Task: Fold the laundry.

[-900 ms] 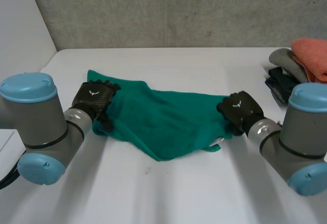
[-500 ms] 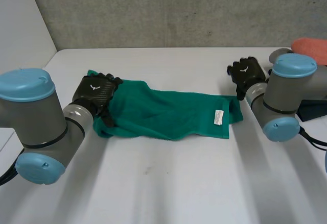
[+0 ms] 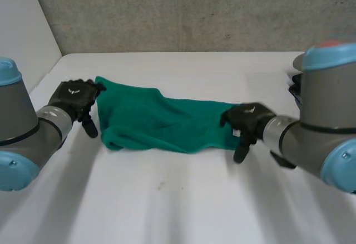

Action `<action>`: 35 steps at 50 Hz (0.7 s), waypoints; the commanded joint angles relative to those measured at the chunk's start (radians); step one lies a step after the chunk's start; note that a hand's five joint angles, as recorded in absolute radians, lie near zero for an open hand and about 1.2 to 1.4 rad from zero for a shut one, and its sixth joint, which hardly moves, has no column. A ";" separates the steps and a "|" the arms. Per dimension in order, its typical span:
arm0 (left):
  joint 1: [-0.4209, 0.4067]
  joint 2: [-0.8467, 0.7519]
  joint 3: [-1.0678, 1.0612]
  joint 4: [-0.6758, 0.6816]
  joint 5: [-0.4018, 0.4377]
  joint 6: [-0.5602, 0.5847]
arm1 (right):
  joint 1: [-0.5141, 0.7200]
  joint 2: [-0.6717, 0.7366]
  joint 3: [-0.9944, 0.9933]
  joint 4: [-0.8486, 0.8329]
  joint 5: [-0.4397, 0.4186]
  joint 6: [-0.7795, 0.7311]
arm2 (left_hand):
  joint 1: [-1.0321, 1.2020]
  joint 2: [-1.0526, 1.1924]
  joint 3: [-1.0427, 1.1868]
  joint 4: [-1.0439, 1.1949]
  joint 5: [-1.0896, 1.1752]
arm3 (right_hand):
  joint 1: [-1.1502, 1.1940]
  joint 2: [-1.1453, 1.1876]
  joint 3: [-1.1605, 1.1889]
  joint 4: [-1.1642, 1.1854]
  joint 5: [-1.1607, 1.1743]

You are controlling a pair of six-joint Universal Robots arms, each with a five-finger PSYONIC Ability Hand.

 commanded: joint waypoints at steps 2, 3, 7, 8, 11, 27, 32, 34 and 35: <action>0.039 -0.098 0.048 -0.122 0.027 0.075 | 0.051 0.121 0.048 -0.247 0.030 -0.026 | -0.021 -0.030 -0.036 -0.027 -0.050 | 0.090 0.095 0.093 0.084 0.077; 0.044 -0.116 0.062 -0.143 0.031 0.084 | 0.059 0.145 0.050 -0.306 0.038 -0.044 | -0.021 -0.030 -0.036 -0.027 -0.050 | 0.093 0.098 0.096 0.087 0.080; 0.045 -0.159 0.095 -0.180 0.064 0.086 | 0.071 0.196 0.037 -0.419 0.052 -0.085 | -0.021 -0.030 -0.036 -0.027 -0.050 | 0.093 0.098 0.096 0.087 0.080; 0.045 -0.165 0.100 -0.185 0.068 0.086 | 0.073 0.205 0.034 -0.439 0.053 -0.090 | -0.021 -0.030 -0.036 -0.027 -0.050 | 0.096 0.101 0.099 0.090 0.083; 0.039 -0.201 0.131 -0.198 0.077 0.079 | 0.080 0.239 0.016 -0.502 0.060 -0.113 | -0.021 -0.030 -0.036 -0.027 -0.050 | 0.123 0.128 0.126 0.116 0.109; 0.001 -0.316 0.266 -0.270 0.048 0.010 | 0.094 0.367 -0.110 -0.632 0.101 -0.162 | 0.217 0.208 0.202 0.212 0.189 | 0.375 0.380 0.378 0.369 0.362; -0.022 -0.336 0.306 -0.277 0.039 -0.039 | 0.091 0.402 -0.168 -0.608 0.126 -0.155 | 0.455 0.445 0.440 0.449 0.426 | 0.416 0.421 0.419 0.409 0.403; -0.030 -0.352 0.329 -0.275 0.033 -0.057 | 0.088 0.420 -0.193 -0.597 0.129 -0.144 | 0.681 0.671 0.665 0.675 0.652 | 0.478 0.483 0.481 0.471 0.464; -0.030 -0.359 0.336 -0.277 0.028 -0.063 | 0.088 0.428 -0.200 -0.595 0.129 -0.139 | 0.786 0.777 0.771 0.780 0.757 | 0.527 0.532 0.530 0.521 0.514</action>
